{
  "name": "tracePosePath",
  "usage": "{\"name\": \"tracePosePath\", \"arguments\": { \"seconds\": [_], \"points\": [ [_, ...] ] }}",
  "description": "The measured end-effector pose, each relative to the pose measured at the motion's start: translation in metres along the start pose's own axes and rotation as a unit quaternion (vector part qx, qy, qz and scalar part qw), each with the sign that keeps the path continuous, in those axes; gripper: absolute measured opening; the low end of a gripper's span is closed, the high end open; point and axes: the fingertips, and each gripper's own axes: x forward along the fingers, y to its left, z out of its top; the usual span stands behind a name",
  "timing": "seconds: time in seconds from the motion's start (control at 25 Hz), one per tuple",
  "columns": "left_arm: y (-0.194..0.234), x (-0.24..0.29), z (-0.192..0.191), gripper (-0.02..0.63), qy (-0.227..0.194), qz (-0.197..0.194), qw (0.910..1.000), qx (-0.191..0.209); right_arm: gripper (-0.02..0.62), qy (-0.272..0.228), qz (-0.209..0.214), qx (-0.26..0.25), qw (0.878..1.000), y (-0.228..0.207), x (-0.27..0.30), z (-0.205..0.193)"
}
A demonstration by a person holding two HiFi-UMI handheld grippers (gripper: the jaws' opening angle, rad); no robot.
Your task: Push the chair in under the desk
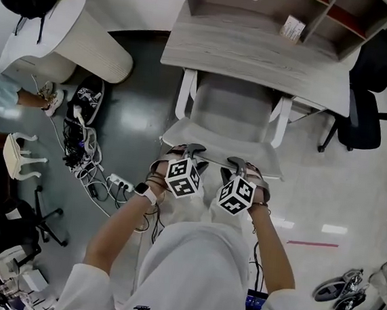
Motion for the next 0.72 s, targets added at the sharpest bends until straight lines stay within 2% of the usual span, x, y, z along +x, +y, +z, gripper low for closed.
{"name": "tracePosePath", "arguments": {
  "seconds": [0.24,0.44,0.72],
  "points": [
    [0.010,-0.004,-0.006,0.175,0.003,0.000,0.9999,0.015,0.133,-0.006,-0.004,0.001,1.000,-0.001,0.005,0.011],
    [0.017,0.000,-0.001,0.175,-0.001,0.020,0.9997,0.016,0.133,-0.006,-0.005,0.001,1.000,-0.011,0.007,0.010],
    [0.037,0.006,0.006,0.175,-0.001,0.022,0.9997,0.013,0.138,-0.005,-0.009,0.010,1.000,-0.033,0.014,0.015]
  ]
}}
